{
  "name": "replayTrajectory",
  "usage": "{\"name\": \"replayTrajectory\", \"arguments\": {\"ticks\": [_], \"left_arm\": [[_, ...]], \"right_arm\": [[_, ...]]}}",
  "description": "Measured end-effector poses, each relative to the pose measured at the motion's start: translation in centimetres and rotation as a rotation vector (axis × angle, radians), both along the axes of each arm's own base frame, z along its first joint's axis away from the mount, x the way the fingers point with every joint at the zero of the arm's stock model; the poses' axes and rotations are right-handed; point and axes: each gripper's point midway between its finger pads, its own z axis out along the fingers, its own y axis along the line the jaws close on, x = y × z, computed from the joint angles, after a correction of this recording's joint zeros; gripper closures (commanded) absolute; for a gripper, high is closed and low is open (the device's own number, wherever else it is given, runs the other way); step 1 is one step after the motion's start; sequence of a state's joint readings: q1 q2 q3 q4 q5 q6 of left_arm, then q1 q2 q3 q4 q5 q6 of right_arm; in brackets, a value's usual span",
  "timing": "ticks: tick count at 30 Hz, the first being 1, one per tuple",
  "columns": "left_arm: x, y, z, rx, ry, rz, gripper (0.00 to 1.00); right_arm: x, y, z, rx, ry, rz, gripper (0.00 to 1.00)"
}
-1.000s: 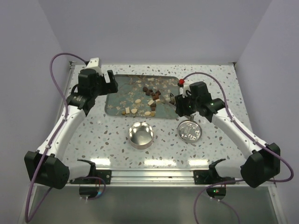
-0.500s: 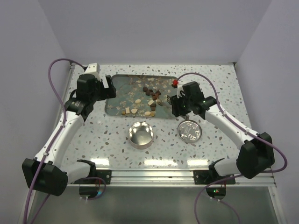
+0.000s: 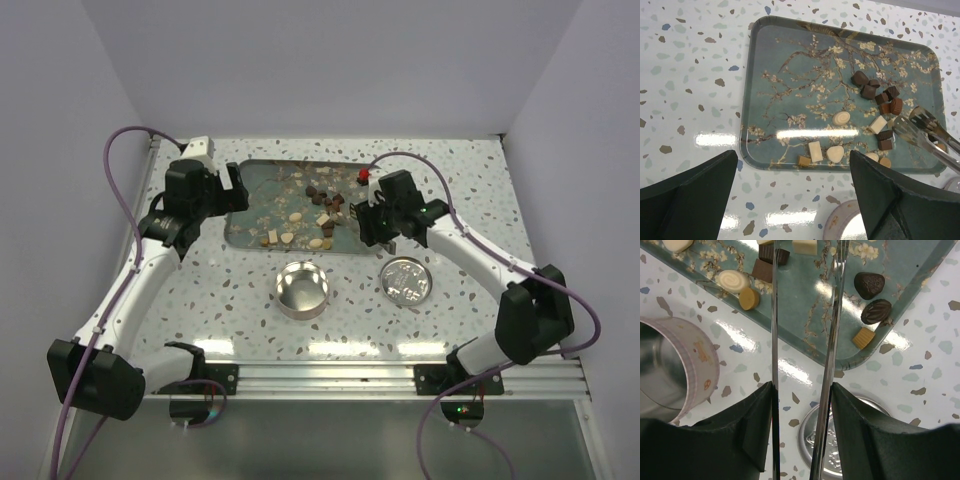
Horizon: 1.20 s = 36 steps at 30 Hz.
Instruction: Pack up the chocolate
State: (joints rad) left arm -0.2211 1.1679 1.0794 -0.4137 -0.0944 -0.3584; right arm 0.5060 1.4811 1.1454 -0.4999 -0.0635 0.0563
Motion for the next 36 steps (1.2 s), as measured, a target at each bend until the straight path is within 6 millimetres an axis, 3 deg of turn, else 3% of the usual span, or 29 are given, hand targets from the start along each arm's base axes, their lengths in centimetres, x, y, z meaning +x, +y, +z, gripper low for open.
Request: {"name": "replayTrajectory", "arguments": {"ticks": [27, 36], "left_arm": [[0.0, 0.1, -0.1, 0.005, 0.003, 0.005, 0.00], [-0.2, 0.3, -0.3, 0.012, 0.013, 0.014, 0.00]], "right_arm": [[0.4, -0.1, -1.4, -0.048, 0.010, -0.004, 0.55], [0.3, 0.3, -2.4, -0.049, 0.036, 0.008, 0.66]]}}
